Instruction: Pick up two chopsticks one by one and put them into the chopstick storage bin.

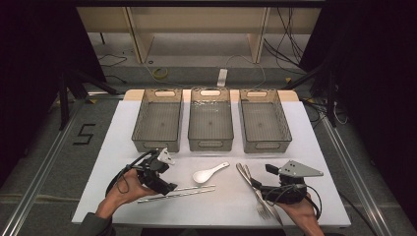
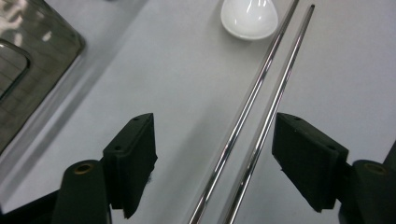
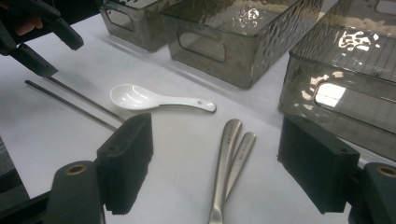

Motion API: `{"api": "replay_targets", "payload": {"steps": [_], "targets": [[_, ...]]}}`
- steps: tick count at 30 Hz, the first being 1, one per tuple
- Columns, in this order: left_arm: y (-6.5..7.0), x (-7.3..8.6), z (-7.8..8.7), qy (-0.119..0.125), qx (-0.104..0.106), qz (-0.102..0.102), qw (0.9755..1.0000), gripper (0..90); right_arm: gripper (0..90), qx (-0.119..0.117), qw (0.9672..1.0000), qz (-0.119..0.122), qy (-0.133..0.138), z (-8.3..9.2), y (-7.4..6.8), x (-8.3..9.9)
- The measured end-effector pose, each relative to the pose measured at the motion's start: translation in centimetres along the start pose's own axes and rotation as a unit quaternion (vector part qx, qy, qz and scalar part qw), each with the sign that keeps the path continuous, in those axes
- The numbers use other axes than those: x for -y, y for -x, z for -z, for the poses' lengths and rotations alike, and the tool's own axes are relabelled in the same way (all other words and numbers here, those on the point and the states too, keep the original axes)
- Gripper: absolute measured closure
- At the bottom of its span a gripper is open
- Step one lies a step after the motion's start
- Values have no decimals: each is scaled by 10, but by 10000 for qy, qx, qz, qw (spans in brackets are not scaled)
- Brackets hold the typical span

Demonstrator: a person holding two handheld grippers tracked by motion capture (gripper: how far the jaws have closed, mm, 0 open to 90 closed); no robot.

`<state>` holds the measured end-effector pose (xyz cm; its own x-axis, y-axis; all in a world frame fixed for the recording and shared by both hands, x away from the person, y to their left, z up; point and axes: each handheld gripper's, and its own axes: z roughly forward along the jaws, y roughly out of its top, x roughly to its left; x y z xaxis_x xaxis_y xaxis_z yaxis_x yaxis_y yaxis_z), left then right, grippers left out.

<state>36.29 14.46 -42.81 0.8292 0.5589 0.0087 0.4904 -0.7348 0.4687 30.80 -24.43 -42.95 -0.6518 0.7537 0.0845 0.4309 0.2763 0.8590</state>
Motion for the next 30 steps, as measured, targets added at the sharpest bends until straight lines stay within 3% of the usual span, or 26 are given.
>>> {"api": "replay_targets", "payload": {"steps": [6,9,13,17,20,30], "targets": [[-4,-3,-3,-439,68,-225,9988,370,271,-21,10000,11,4,0,1,0],[-3,-4,-8,-623,170,-372,9972,397,270,-20,10000,7,1,0,0,0],[-3,-4,-18,-916,133,-501,9944,465,271,-32,10000,16,-16,0,0,0],[-3,-4,-22,-1016,178,-526,9933,516,270,-63,10000,15,-26,-1,0,0],[-2,-4,-26,-1208,185,-679,9902,554,271,-73,10000,18,-37,-1,0,0],[-2,-2,-33,-1484,370,-815,9849,670,271,-79,9999,14,-81,-2,-1,0]]}}
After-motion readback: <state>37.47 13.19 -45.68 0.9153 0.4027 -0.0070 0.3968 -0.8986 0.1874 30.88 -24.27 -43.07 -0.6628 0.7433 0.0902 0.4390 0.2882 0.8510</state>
